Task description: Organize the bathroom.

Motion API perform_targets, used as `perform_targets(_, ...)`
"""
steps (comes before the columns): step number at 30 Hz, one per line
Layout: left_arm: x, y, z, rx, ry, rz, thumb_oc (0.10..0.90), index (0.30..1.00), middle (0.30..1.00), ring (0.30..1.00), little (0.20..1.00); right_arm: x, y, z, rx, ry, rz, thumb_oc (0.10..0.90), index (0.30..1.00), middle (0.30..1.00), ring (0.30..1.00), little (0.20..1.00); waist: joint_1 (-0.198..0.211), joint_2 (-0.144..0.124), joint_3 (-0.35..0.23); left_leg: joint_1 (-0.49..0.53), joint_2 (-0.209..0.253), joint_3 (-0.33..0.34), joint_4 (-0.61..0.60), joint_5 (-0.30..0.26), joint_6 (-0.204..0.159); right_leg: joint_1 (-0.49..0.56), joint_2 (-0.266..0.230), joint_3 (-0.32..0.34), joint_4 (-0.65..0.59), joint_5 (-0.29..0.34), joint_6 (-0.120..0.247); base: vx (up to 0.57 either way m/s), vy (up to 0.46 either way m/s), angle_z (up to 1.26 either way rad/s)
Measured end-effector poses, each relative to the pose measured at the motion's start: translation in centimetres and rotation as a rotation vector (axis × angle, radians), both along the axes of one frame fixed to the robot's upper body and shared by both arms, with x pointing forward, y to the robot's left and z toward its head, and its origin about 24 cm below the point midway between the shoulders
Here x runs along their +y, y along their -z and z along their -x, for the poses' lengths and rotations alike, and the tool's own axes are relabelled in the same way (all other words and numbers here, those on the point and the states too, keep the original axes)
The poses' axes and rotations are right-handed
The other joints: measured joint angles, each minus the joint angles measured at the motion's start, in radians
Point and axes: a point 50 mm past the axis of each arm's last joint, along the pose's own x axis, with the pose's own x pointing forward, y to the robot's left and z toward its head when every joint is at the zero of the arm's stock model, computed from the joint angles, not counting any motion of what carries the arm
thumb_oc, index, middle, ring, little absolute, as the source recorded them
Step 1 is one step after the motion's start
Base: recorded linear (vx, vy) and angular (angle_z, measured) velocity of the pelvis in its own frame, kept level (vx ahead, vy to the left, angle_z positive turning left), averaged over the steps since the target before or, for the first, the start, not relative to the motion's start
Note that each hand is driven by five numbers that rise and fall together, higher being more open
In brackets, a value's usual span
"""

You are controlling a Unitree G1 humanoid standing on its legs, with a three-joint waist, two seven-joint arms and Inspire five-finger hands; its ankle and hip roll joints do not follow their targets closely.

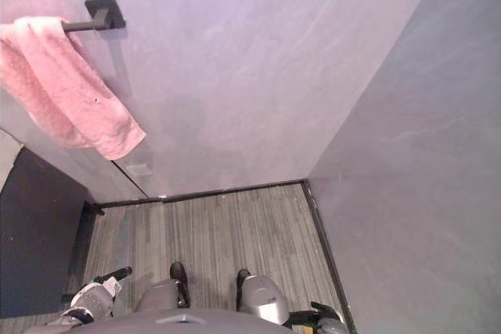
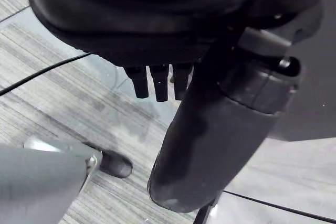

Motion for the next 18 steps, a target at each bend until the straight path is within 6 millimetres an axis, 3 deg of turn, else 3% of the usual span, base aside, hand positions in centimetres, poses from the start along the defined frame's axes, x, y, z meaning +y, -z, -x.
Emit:
perform_targets(4,-0.1,-0.3,-1.0,-0.015,0.021,-0.005,0.8,0.9,0.9,0.9,0.9,0.0,0.0,0.0,-0.01,-0.005,-0.01,0.8,0.9,0.9,0.9,0.9,-0.001,-0.021,0.026,0.044,-0.034,0.076,-0.021,0.031,-0.015,-0.021,-0.053,0.044,0.026,-0.011,0.046,0.09,0.141,-0.11)
perform_targets(7,0.3,0.1,0.4,0.019,-0.015,-0.008,0.8,0.9,0.9,0.9,0.9,0.1,-0.1,-0.6,-0.034,-0.022,-0.019,0.8,0.9,0.9,0.9,0.9,-0.007,-0.015,0.034,0.046,-0.069,0.118,-0.031,0.041,-0.034,-0.027,-0.092,0.089,-0.013,0.007,0.078,0.09,0.123,-0.43)
perform_targets(10,1.3,-0.2,0.7,0.008,-0.027,-0.043,0.8,0.9,0.9,0.9,0.9,0.9,0.1,-0.5,-0.031,-0.025,-0.053,0.8,0.9,0.9,0.9,0.9,0.002,-0.01,0.037,0.045,-0.093,0.149,-0.026,0.023,-0.014,-0.02,-0.118,0.107,-0.059,0.037,0.1,0.09,0.111,-0.2)
perform_targets(11,1.9,-0.3,0.9,-0.001,-0.05,-0.059,0.8,0.9,0.9,0.9,0.9,1.4,0.3,-0.4,-0.024,-0.024,-0.067,0.8,0.9,0.9,0.9,0.9,0.003,-0.007,0.036,0.046,-0.1,0.158,-0.011,0.011,0.0,-0.008,-0.128,0.109,-0.076,0.068,0.126,0.11,0.158,-0.17)
perform_targets(16,2.0,0.2,2.7,0.045,-0.083,-0.053,0.8,0.9,0.9,0.9,0.9,1.5,0.3,-0.4,-0.017,-0.064,-0.055,0.8,0.9,0.9,0.9,0.9,0.007,0.011,0.018,0.049,-0.101,0.172,0.049,-0.058,0.01,0.002,-0.134,0.123,-0.063,0.087,0.14,0.1,0.146,-0.22)
perform_targets(18,1.9,0.3,2.8,0.05,-0.087,-0.047,0.8,0.9,0.9,0.9,0.9,1.3,0.2,-0.8,-0.022,-0.101,-0.042,0.8,0.9,0.9,0.9,0.9,0.016,0.022,0.005,0.048,-0.109,0.186,0.042,-0.061,0.018,-0.079,-0.121,0.108,0.067,0.131,0.135,0.13,0.046,-0.44)
